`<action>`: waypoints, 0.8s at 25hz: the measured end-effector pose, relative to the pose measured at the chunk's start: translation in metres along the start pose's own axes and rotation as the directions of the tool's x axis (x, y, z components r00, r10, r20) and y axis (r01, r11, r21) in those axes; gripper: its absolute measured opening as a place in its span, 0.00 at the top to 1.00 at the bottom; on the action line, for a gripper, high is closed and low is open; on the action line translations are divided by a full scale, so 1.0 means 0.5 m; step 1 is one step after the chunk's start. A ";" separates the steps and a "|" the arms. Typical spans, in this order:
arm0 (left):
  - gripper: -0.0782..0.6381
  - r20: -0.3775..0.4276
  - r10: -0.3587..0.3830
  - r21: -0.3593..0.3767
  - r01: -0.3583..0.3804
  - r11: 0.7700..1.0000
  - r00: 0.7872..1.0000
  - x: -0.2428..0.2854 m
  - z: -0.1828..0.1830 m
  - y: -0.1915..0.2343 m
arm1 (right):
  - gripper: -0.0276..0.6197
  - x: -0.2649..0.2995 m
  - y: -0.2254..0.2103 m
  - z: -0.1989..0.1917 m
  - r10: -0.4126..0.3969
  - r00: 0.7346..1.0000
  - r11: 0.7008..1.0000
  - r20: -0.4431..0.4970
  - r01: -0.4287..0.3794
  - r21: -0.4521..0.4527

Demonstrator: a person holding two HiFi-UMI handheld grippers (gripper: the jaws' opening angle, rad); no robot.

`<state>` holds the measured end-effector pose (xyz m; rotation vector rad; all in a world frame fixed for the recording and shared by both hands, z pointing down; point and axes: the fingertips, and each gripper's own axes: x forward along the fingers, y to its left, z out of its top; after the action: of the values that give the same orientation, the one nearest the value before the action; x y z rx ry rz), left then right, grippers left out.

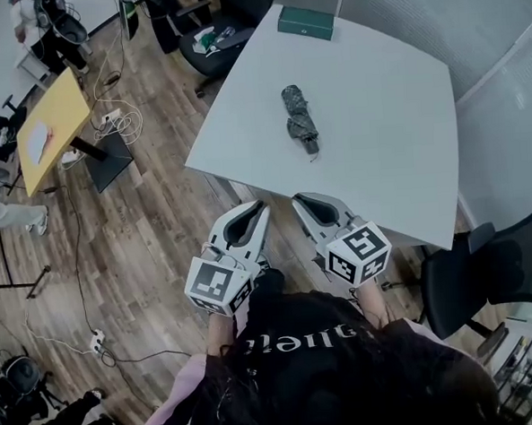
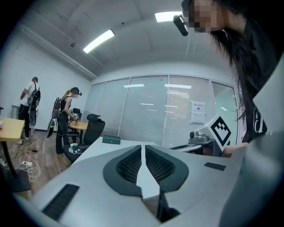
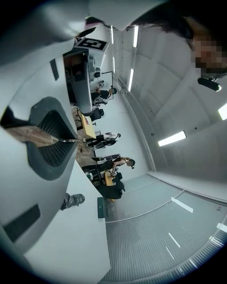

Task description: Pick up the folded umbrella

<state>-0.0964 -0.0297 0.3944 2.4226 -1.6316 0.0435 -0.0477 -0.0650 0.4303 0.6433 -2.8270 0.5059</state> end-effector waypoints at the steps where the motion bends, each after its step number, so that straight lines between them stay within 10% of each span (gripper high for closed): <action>1: 0.84 0.002 -0.006 -0.003 0.006 1.000 1.000 0.003 0.002 0.018 | 0.91 0.017 -0.002 0.003 -0.007 1.000 1.000 -0.003 0.007 0.002; 20: 0.84 -0.016 -0.103 -0.019 0.103 0.995 0.995 0.018 0.013 0.176 | 0.91 0.156 0.000 0.021 -0.110 0.994 0.994 -0.026 0.110 0.001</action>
<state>-0.1746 -0.0706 0.4039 2.4819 -1.4909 0.0323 -0.1180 -0.0985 0.4410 0.7820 -2.7481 0.4948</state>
